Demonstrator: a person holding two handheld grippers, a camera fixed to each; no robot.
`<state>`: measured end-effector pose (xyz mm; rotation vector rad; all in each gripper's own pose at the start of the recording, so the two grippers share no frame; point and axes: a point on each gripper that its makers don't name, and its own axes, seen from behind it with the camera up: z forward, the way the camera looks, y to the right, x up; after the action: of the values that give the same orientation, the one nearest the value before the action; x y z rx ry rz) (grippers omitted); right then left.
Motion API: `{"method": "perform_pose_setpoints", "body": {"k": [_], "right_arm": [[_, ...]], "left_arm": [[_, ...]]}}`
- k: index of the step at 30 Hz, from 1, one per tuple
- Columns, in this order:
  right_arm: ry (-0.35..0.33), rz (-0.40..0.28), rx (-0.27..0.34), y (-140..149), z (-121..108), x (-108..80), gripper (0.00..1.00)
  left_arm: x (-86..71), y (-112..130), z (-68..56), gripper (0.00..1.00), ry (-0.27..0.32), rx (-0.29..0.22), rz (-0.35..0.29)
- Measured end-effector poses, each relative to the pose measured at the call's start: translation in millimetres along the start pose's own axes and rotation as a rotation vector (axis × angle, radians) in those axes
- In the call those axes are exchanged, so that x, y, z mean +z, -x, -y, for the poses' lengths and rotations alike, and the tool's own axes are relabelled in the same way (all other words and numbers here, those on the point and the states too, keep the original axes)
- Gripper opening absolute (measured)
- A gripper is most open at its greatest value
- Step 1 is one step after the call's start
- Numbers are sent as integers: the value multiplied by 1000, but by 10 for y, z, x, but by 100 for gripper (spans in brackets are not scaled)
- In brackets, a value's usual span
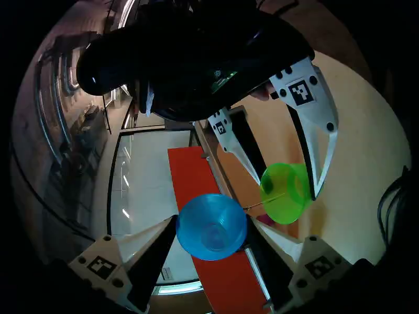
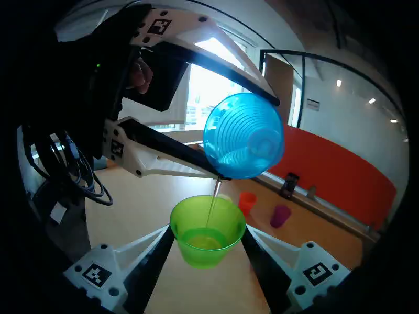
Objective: Pour water
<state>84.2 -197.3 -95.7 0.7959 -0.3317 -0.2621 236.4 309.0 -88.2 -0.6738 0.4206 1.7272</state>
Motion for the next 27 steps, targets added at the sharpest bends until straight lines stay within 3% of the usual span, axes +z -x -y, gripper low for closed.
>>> {"method": "perform_pose_setpoints", "body": {"k": [27], "right_arm": [[-6,-10,-15,-69,-10,-37,91]], "left_arm": [[8,69,109,90,-22,32,19]]}}
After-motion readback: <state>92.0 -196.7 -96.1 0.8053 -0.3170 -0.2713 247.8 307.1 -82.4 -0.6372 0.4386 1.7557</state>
